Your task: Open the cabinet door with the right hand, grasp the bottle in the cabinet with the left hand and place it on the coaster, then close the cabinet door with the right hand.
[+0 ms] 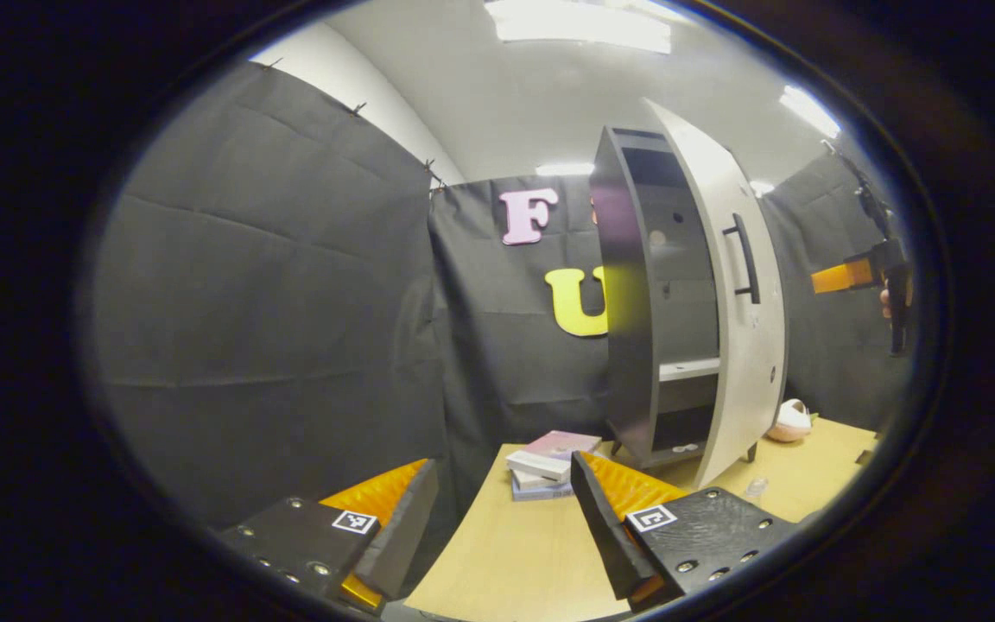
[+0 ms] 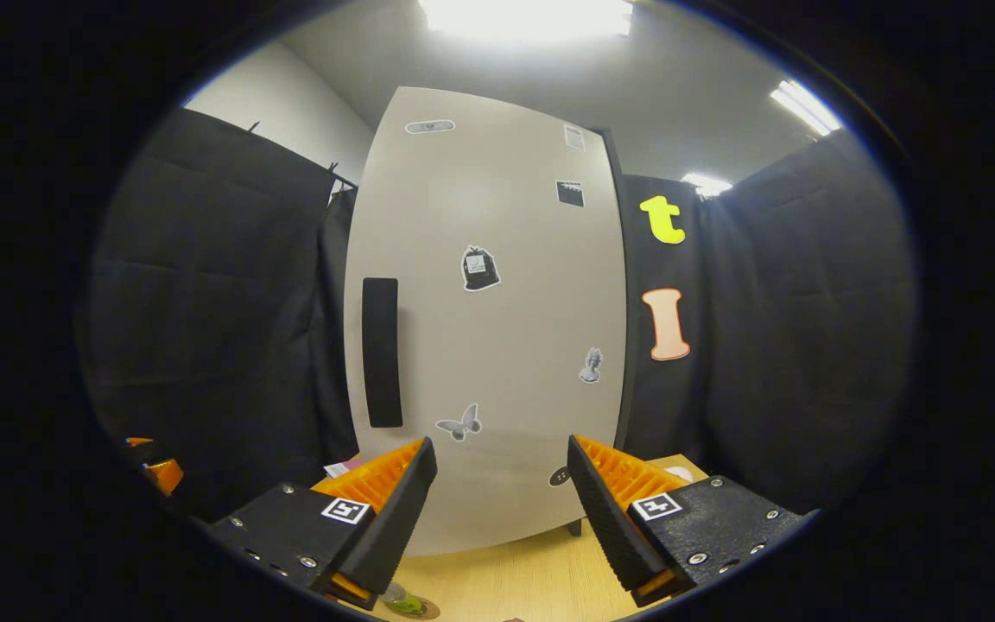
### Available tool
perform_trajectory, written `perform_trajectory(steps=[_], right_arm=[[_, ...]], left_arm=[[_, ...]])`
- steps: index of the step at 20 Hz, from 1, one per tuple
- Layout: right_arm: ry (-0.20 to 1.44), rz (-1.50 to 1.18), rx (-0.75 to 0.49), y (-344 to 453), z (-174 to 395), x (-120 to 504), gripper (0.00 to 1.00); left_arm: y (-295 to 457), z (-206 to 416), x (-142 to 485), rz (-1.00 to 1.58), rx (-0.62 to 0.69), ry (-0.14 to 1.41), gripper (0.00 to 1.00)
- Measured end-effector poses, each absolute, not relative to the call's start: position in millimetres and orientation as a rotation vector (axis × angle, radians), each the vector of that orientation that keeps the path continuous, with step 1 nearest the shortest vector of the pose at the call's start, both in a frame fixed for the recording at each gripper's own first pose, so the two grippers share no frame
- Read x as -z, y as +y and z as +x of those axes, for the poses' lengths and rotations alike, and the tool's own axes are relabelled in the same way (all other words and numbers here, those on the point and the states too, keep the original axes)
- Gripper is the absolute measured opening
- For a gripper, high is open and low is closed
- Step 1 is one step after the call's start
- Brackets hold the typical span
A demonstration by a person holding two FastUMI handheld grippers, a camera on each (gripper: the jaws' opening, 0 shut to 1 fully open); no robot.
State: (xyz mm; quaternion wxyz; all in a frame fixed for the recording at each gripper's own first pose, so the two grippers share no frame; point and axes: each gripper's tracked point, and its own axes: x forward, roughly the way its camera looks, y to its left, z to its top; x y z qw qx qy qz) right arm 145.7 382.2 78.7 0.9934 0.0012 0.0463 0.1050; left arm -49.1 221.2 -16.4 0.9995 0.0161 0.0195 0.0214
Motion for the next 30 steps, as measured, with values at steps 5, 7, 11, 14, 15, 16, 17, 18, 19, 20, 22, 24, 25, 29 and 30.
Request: perform_trajectory(steps=[5,7,11,14,15,16,17,18,19,20,22,24,25,29,30], right_arm=[[0.078,-0.016,-0.238,353,130,-72,0.94],[0.078,-0.003,-0.246,340,127,-71,0.94],[0.081,0.007,-0.242,308,123,-66,0.94],[0.082,0.019,-0.231,283,123,-65,0.94],[0.081,0.023,-0.224,275,123,-64,0.94],[0.079,0.026,-0.219,267,122,-64,0.94],[0.077,0.028,-0.213,259,122,-64,0.94],[0.076,0.028,-0.208,252,121,-64,0.94],[0.076,0.028,-0.204,246,121,-63,0.94],[0.075,0.03,-0.2,239,120,-62,0.94],[0.076,0.035,-0.192,228,118,-59,0.94],[0.076,0.036,-0.184,218,116,-57,0.94],[0.075,0.033,-0.179,213,115,-56,0.94],[0.074,0.041,-0.177,203,109,-52,0.94],[0.072,0.043,-0.177,201,107,-53,0.94]], left_arm=[[168,-46,-2,0.008,-0.002,0.022,0.89],[146,-44,-8,0.003,0.012,0.02,0.92],[106,-43,-22,-0.019,0.032,0.011,0.92],[82,-42,-29,-0.026,0.043,0.012,0.92],[74,-41,-31,-0.026,0.047,0.012,0.92],[66,-40,-32,-0.026,0.05,0.01,0.92],[59,-39,-36,-0.024,0.054,0.008,0.92],[52,-38,-39,-0.022,0.057,0.005,0.92],[45,-37,-42,-0.02,0.06,0.003,0.92],[39,-39,-43,-0.019,0.062,0.003,0.92],[26,-36,-47,-0.017,0.071,-0.001,0.92],[14,-37,-54,-0.012,0.078,-0.012,0.92],[9,-36,-56,-0.011,0.081,-0.015,0.92],[2,-38,-58,-0.028,0.084,-0.011,0.88],[0,-41,-57,-0.035,0.083,-0.009,0.92]])
